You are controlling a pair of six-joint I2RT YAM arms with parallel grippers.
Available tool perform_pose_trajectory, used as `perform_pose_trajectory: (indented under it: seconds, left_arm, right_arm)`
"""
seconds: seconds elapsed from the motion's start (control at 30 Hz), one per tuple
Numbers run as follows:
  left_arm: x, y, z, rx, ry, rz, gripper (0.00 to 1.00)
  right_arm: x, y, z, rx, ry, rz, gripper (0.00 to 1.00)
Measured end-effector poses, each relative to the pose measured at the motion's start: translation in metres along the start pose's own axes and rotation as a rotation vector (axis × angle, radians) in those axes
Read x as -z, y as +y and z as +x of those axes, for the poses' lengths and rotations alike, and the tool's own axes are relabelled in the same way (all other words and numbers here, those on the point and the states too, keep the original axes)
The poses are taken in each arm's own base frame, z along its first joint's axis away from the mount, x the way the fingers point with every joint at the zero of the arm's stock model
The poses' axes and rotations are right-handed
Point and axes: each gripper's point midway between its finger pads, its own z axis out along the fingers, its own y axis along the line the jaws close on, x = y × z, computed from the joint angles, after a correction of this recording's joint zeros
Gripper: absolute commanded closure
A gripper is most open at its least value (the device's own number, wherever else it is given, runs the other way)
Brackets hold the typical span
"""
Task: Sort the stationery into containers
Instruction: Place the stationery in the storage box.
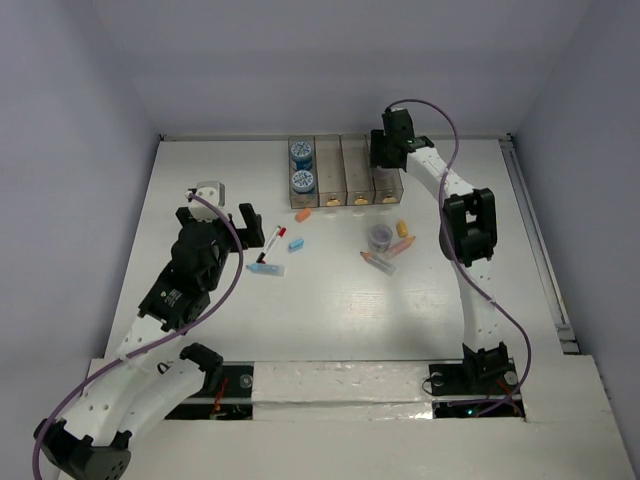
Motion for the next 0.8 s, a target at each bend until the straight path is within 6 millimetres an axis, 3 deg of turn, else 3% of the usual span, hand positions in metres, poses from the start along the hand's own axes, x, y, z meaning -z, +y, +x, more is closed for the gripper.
perform_pose_trajectory:
  seconds: [0.13,0.23,0.27,0.37,0.4,0.47,0.67,0.8]
  left_arm:
    - [0.000,0.002,0.000,0.002,-0.001,-0.007,0.01]
    - [-0.001,0.003,-0.001,0.002,-0.002,-0.010,0.01]
    - [-0.001,0.003,-0.001,0.002,-0.002,-0.010,0.01]
    - [-0.001,0.003,-0.001,0.002,-0.002,-0.010,0.01]
    - [-0.001,0.003,-0.001,0.002,-0.002,-0.009,0.01]
    - [-0.001,0.002,-0.001,0.002,-0.001,-0.007,0.01]
    - [0.000,0.002,0.000,0.002,0.000,-0.003,0.01]
    - [0.000,0.001,-0.001,0.003,0.000,0.002,0.01]
  right_arm:
    - [-0.006,-0.001,0.006,0.001,0.009,0.006,0.57]
    - [-0.007,0.001,-0.001,-0.005,-0.019,0.002,0.50]
    - [-0.007,0.001,-0.003,-0.008,-0.028,0.002,0.39]
    - [-0.008,0.002,-0.009,-0.020,-0.048,0.003,0.22]
    - [-0.008,0.002,-0.010,-0.024,-0.053,0.002,0.10]
    - [-0.008,0.003,-0.014,-0.032,-0.069,-0.004,0.00]
    - [-0.007,0.004,-0.014,-0.033,-0.084,-0.011,0.00]
    - [0.019,0.004,-0.005,-0.023,-0.062,-0.026,0.00]
